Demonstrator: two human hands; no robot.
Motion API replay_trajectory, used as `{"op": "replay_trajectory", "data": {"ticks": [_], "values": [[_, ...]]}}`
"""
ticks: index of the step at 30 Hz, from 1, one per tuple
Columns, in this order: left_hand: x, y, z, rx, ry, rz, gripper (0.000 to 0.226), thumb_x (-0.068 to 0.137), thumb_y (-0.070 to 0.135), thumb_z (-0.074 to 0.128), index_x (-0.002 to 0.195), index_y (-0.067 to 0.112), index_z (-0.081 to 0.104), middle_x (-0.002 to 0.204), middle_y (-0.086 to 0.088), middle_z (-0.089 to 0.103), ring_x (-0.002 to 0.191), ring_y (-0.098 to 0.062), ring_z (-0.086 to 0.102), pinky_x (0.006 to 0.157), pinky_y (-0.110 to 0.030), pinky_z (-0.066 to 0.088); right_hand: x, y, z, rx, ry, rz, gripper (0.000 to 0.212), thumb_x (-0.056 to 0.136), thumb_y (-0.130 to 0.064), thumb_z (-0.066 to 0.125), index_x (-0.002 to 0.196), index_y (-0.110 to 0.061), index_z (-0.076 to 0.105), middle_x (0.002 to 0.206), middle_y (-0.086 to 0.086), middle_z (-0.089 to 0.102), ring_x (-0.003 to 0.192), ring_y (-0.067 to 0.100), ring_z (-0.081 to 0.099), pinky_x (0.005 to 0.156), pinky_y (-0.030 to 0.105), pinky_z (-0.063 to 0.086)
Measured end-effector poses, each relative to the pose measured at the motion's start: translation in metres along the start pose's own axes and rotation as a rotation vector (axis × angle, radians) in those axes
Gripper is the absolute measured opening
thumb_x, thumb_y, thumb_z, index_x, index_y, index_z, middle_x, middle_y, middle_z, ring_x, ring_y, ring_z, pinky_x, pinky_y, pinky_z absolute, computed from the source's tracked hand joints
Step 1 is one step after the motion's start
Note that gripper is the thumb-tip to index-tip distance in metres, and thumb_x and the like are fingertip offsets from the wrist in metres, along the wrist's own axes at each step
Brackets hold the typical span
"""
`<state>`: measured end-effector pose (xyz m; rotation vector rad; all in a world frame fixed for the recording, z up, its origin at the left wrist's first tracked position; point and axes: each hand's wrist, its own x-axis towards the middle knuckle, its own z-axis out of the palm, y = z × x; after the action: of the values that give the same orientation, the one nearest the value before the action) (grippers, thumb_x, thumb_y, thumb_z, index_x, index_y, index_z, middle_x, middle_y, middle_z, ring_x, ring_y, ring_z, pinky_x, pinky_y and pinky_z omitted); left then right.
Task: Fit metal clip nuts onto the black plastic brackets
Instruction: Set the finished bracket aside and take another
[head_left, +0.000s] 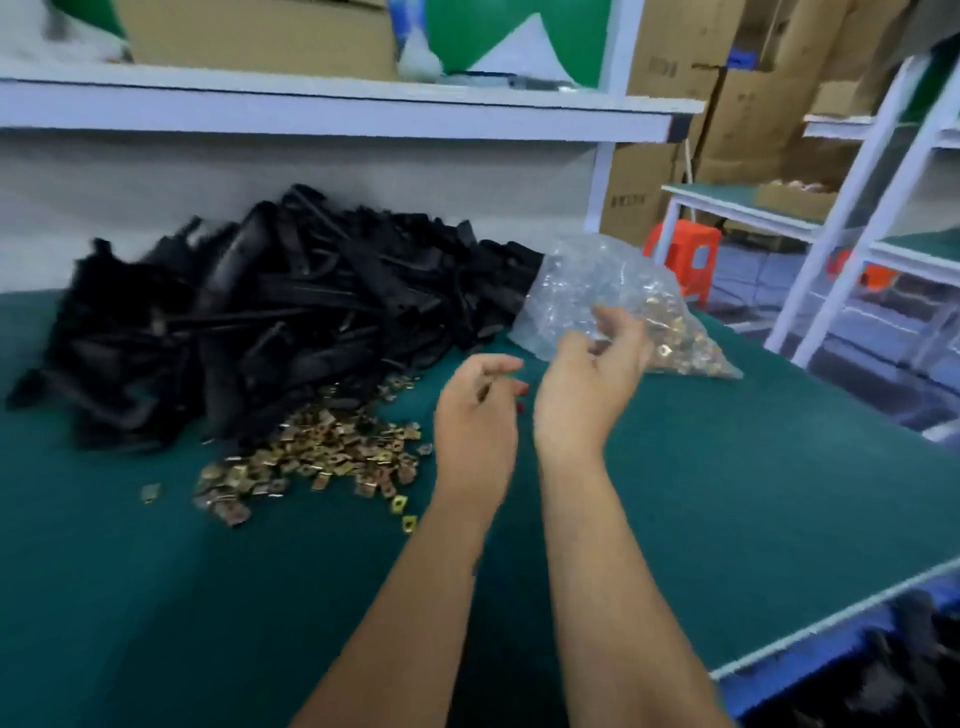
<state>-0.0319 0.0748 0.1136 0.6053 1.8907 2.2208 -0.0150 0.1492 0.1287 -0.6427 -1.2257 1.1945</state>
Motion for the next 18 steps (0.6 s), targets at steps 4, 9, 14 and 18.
{"op": "replay_trajectory", "data": {"ticks": [4, 9, 14, 18], "values": [[0.028, -0.014, -0.083, 0.157, 0.323, -0.018, 0.028, 0.100, 0.009, 0.047, 0.086, 0.026, 0.064, 0.083, 0.008, 0.067, 0.059, 0.001, 0.054, 0.047, -0.010, 0.039, -0.025, 0.043, 0.068, -0.303, -0.408, 0.089, 0.030, 0.091, -0.005, 0.052, 0.117, -0.017, 0.058, 0.123, 0.002, 0.045, 0.083, 0.007, 0.051, 0.065, 0.007, 0.036], [0.035, -0.039, -0.124, 0.258, 0.383, -0.098, 0.029, 0.101, 0.008, 0.046, 0.087, 0.027, 0.064, 0.079, 0.006, 0.065, 0.048, 0.001, 0.047, 0.042, -0.015, 0.034, -0.018, 0.086, 0.085, -0.477, -0.433, 0.168, 0.032, 0.093, -0.010, 0.048, 0.122, -0.019, 0.059, 0.110, -0.002, 0.048, 0.079, 0.016, 0.050, 0.070, 0.029, 0.037], [0.045, -0.044, -0.114, 0.389, 0.388, -0.128, 0.032, 0.098, 0.015, 0.046, 0.082, 0.035, 0.063, 0.074, 0.021, 0.064, 0.044, -0.001, 0.048, 0.037, -0.016, 0.033, -0.015, 0.095, 0.096, -0.689, -0.833, 0.038, 0.040, 0.099, -0.040, 0.042, 0.137, -0.045, 0.048, 0.112, -0.003, 0.062, 0.108, 0.022, 0.054, 0.094, 0.041, 0.042], [0.047, -0.045, -0.115, 0.451, 0.395, -0.160, 0.029, 0.097, 0.019, 0.045, 0.081, 0.037, 0.062, 0.078, 0.030, 0.062, 0.045, -0.001, 0.050, 0.046, -0.025, 0.037, -0.014, 0.099, 0.103, -0.999, -1.014, -0.092, 0.047, 0.100, -0.054, 0.027, 0.145, -0.047, 0.038, 0.144, -0.002, 0.045, 0.132, 0.029, 0.033, 0.102, 0.045, 0.027]]}}
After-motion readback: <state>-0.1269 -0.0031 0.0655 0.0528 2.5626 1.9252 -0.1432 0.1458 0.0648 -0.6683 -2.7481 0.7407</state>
